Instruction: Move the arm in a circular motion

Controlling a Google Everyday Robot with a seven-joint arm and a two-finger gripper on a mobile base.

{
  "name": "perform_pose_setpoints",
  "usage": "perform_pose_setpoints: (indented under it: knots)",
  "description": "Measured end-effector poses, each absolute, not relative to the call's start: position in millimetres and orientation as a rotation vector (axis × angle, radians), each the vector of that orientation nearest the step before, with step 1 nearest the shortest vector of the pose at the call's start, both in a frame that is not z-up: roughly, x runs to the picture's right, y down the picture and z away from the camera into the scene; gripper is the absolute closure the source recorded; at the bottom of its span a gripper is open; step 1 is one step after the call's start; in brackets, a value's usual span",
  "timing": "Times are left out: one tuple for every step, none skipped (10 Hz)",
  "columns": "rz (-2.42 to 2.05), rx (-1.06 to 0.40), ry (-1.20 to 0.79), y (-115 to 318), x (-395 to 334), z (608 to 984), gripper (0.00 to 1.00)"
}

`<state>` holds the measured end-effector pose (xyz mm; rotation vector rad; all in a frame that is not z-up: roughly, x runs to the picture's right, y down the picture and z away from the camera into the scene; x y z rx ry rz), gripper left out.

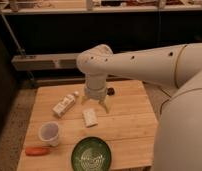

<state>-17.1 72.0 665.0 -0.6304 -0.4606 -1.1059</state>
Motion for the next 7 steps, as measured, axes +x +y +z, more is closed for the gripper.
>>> perform_pose_setpoints:
  knots:
    - [-1.106,-0.63,-0.461,72.0,-17.1,665.0,0.26]
    - [-1.106,-0.63,-0.461,72.0,-17.2,665.0,0.26]
    - [-1.106,-0.63,-0.461,72.0,-17.1,665.0,0.26]
    - [-1.106,-0.63,-0.461,72.0,-17.2,665.0,0.26]
    - [-1.108,-0.63,-0.459,72.3,-16.9,664.5,0.26]
    - [-1.12,-0.632,-0.457,75.0,-16.5,662.7,0.26]
    - [-1.126,-0.632,-0.457,76.9,-17.5,661.7,0.26]
